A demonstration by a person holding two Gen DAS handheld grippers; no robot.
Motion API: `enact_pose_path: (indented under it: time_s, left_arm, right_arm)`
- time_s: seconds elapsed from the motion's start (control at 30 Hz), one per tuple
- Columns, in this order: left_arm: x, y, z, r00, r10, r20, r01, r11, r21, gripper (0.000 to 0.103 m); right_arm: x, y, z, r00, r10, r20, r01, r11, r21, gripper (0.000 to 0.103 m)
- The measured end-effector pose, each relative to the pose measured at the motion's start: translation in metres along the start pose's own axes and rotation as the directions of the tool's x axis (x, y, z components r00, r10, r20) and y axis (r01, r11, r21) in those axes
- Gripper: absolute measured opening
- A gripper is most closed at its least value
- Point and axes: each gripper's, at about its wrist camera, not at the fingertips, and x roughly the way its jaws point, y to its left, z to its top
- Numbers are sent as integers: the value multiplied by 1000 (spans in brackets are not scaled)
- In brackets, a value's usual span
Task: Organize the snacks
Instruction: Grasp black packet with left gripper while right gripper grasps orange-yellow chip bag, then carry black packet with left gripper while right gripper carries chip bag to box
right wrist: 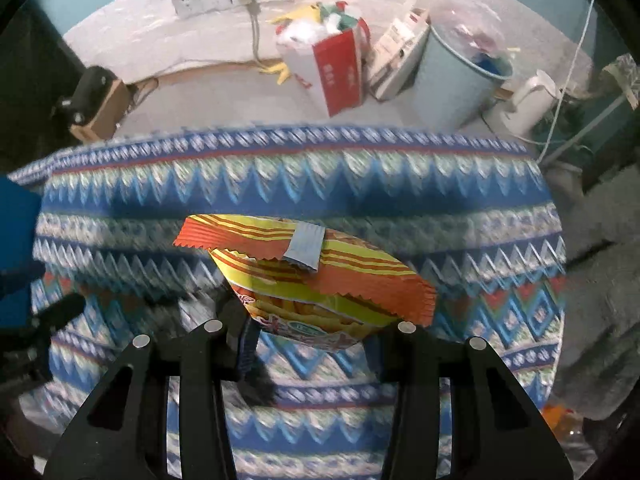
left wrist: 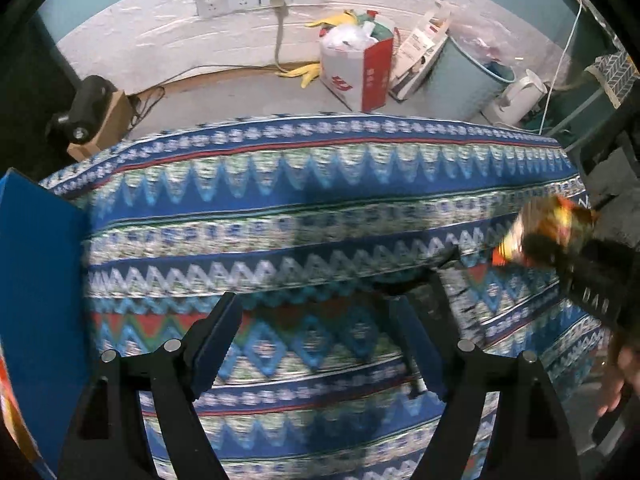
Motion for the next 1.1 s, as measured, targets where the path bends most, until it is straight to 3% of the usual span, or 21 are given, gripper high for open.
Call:
enact_pose_path:
  time_s: [0.23, 0.43, 0.8, 0.87, 0.9, 1.03, 1.1]
  left_arm:
    - [23, -36, -9, 996, -60, -71, 53, 994, -93, 86]
    - [42, -53, -14, 992, -53, -111, 35, 987, -160, 86]
    - [72, -71, -19, 985, -46, -164, 17, 984, -177, 87]
    - [73, -75, -24, 989, -37, -143, 14, 988, -157, 87]
    - [73, -77, -24, 990, -27, -136, 7, 990, -142, 86]
    - [70, -85, -24, 993, -31, -117, 20, 996, -90, 60]
    - [65, -80, -25, 994, -39, -105, 30, 996, -79, 57]
  right_arm:
    - [-6, -38, -26, 1000, 15, -24, -14, 999, 51, 43]
    - [-10, -45, -44, 999, -21, -50, 21, 1000, -14, 43]
    - [-5, -44, -58, 997, -24, -67, 21, 999, -45, 43]
    - [-5, -43, -57, 998, -21, -65, 18, 999, -49, 43]
    - [-3, -42, -53, 998, -20, -64, 17, 999, -48, 43]
    - [-6, -36, -50, 998, -13, -58, 10, 999, -46, 43]
    - [-7, -34, -50, 998, -9, -54, 6, 999, -50, 43]
